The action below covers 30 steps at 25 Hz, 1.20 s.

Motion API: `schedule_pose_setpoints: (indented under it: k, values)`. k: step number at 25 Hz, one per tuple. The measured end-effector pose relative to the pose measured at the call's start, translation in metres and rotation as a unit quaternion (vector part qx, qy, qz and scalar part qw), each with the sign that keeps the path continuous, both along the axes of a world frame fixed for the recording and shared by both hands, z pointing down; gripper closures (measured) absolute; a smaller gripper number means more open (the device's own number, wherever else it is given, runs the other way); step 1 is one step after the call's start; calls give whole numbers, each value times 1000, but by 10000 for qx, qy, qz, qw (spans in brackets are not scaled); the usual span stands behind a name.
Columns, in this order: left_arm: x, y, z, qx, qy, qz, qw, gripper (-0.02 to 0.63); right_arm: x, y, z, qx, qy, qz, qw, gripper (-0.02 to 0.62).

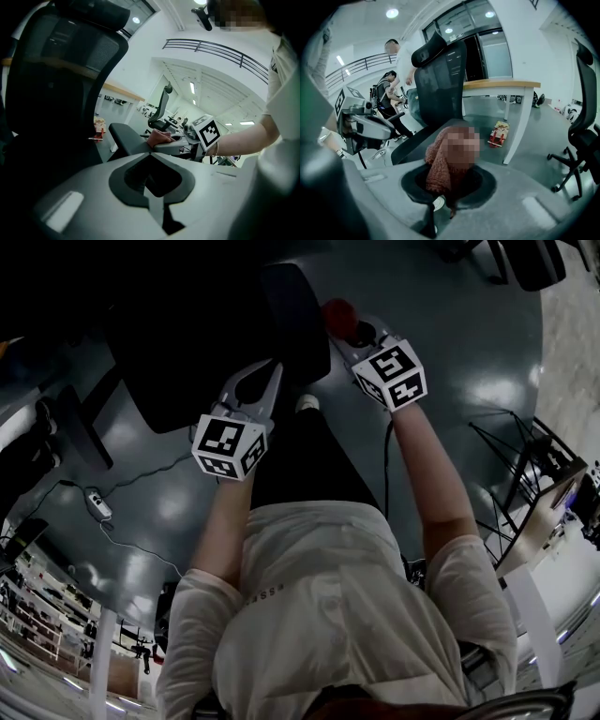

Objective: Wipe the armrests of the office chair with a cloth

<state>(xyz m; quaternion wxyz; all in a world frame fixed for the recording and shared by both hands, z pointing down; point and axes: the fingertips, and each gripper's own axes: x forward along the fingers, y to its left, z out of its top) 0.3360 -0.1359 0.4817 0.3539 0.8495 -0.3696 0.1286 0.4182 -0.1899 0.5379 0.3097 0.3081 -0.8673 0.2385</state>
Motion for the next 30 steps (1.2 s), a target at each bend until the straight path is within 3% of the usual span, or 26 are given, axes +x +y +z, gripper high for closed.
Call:
schedule_pose_setpoints:
  k: [6, 15, 20, 25, 30]
  values:
    - [4, 29, 2, -15, 19, -123, 9999, 589, 4, 45, 1, -39, 73, -209, 9997, 546]
    - [8, 64, 2, 50, 21, -412, 9991, 589, 10, 94, 7, -101, 84, -154, 9998, 546]
    - [6, 84, 1, 44, 28, -583, 9983, 589, 8, 110, 10, -149, 213, 176, 9995, 546]
    - [2, 98, -1, 23, 19, -744, 9972, 589, -15, 127, 12, -369, 297, 695, 9965, 546]
    - [-17, 106, -4, 54, 6, -966, 9953, 589, -55, 144, 8, -408, 81, 464, 9981, 546]
